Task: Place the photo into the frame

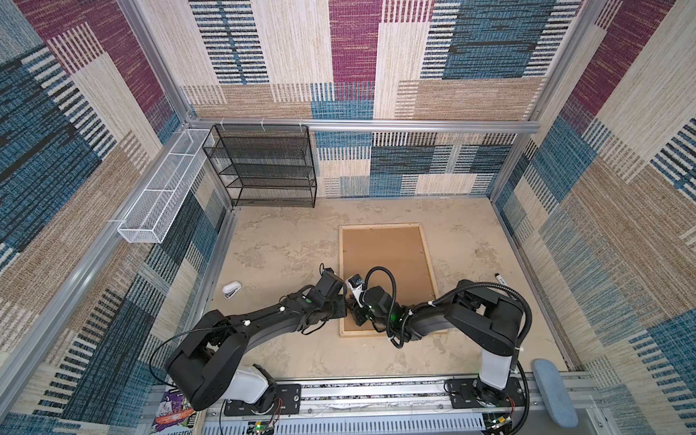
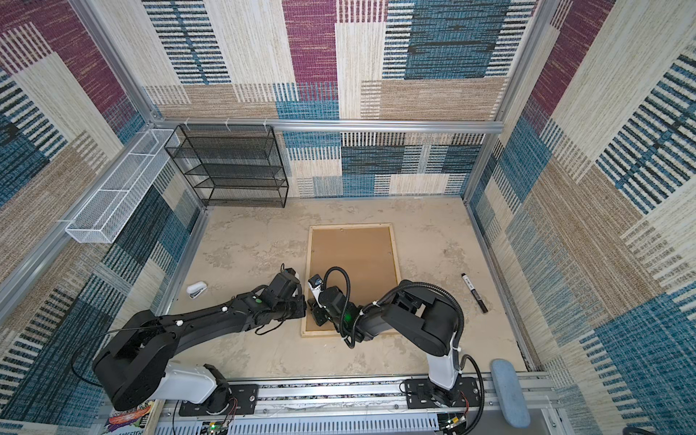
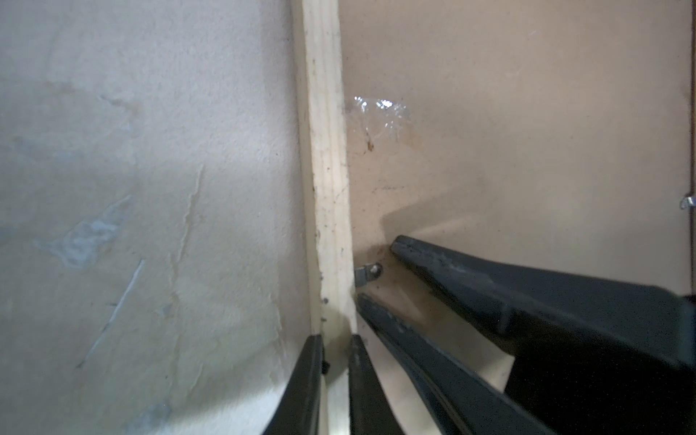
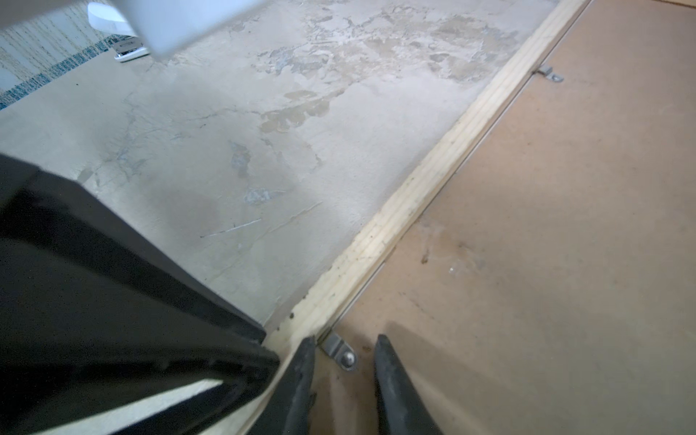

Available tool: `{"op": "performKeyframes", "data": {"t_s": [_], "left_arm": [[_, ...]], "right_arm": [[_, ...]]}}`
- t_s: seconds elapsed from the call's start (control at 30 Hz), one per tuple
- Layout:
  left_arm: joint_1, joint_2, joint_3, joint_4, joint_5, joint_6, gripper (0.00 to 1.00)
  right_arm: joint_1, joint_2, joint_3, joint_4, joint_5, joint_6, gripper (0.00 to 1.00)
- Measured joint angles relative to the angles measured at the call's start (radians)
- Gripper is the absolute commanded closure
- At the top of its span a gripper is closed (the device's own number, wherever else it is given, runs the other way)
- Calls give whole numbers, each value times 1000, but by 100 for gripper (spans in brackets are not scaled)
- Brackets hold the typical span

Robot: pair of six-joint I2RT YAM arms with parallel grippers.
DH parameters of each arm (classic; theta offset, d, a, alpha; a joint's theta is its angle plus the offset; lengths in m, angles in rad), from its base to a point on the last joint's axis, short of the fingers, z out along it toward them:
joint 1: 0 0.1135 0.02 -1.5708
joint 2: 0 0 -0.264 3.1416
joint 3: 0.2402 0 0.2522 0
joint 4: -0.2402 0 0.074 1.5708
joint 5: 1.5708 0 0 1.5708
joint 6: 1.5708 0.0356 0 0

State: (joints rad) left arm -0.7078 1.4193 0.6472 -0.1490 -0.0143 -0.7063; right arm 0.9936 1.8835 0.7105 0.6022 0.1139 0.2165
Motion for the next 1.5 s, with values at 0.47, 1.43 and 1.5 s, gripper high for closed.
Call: {"op": "performKeyframes", "data": {"t_s": [0.47,1.43,1.5], "left_arm": [[0,-2,0,-2,-6,0,84],[-1,-23,-11,-19,-10,3,85],[-1,-23,-15,-14,-12,3,85]], "right_arm": [[-4,-69,73,-234,-81,109,58],[-222,26,146,-221,-669,347,56],[-232,33,138,-196,-696,362,56]]}}
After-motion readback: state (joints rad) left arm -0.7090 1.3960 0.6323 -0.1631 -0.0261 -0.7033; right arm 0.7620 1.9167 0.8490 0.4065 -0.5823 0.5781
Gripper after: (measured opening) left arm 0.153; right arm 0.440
